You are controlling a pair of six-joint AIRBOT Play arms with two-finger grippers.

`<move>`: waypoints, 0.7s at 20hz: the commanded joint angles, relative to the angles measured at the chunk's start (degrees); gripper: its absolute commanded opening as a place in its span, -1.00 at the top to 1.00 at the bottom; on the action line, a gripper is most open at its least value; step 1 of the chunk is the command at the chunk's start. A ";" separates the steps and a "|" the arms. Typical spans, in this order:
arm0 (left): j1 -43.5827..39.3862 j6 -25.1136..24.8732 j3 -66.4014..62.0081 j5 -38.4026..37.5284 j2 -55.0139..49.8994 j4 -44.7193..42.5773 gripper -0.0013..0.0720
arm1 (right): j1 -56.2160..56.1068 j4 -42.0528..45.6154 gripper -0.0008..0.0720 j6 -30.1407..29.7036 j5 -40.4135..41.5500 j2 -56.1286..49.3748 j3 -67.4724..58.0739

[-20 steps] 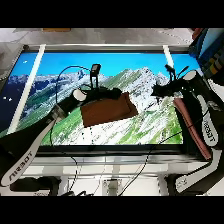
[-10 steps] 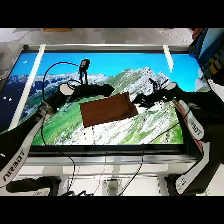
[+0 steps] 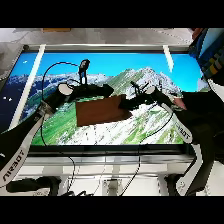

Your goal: Fold the clothes and pants, and hang the long-sleeved shirts on hangers.

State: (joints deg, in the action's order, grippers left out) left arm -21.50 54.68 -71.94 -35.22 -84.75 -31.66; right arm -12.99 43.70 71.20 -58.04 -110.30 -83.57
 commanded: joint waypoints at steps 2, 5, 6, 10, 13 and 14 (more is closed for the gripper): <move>0.31 -0.02 -0.07 -2.89 0.63 -5.75 -0.94 | -3.61 1.68 0.94 0.13 4.20 0.07 -0.07; 0.31 0.00 -0.07 -8.28 3.69 -22.84 -0.94 | -3.41 1.46 0.94 0.15 3.56 1.14 -0.09; 0.31 0.00 -0.07 -10.29 5.29 -28.26 -0.94 | -2.93 1.40 0.94 0.15 2.97 2.08 -0.09; 0.31 0.00 -0.07 -12.44 13.94 -47.36 -0.94 | 1.70 1.31 0.94 0.52 0.37 9.86 -0.11; 0.31 0.00 -0.07 -12.44 21.49 -56.02 -0.94 | 8.70 1.66 0.94 4.79 -0.52 19.08 -0.11; 0.31 0.00 -0.07 -12.44 23.63 -56.87 -0.94 | 11.58 2.12 0.94 5.97 -0.74 22.08 -0.11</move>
State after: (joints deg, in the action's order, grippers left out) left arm -21.21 54.65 -71.94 -46.87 -67.33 -78.00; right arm -7.40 45.21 73.71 -57.74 -95.77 -83.61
